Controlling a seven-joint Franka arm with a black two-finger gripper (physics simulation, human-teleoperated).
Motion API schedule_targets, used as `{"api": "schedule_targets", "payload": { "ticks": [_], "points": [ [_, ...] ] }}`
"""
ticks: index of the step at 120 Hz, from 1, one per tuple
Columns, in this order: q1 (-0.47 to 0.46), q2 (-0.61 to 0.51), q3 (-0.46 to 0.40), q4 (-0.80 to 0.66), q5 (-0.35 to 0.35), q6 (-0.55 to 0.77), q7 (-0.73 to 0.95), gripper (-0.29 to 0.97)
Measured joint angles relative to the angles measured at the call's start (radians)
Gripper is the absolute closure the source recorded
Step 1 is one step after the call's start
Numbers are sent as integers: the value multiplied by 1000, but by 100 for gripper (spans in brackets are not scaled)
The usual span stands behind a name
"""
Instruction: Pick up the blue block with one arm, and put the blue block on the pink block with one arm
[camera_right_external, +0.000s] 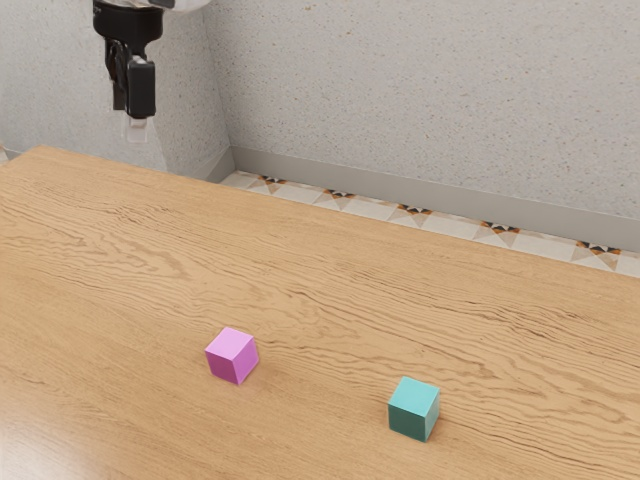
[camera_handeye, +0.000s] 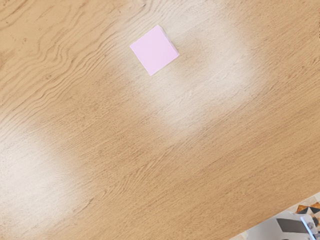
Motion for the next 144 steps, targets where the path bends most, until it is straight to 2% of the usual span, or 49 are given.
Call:
{"api": "schedule_targets", "payload": {
  "ticks": [14,26,36,52,68,85,106,128,144],
  "points": [
    [-14,-4,-7,0,10,71,112,0],
    [-12,4,-22,14,-23,108,188,0],
    [0,24,-38,-102,-64,153,223,0],
    [10,118,-47,-252,-101,233,249,0],
    [-38,169,-48,-361,-111,345,242,0],
    [-87,182,-48,-411,-98,433,185,0],
    [-109,172,-48,-580,-107,622,89,0],
    [-223,170,-48,-660,-123,807,-53,0],
    [-248,181,-47,-750,-127,929,-170,0]
  ]
}}
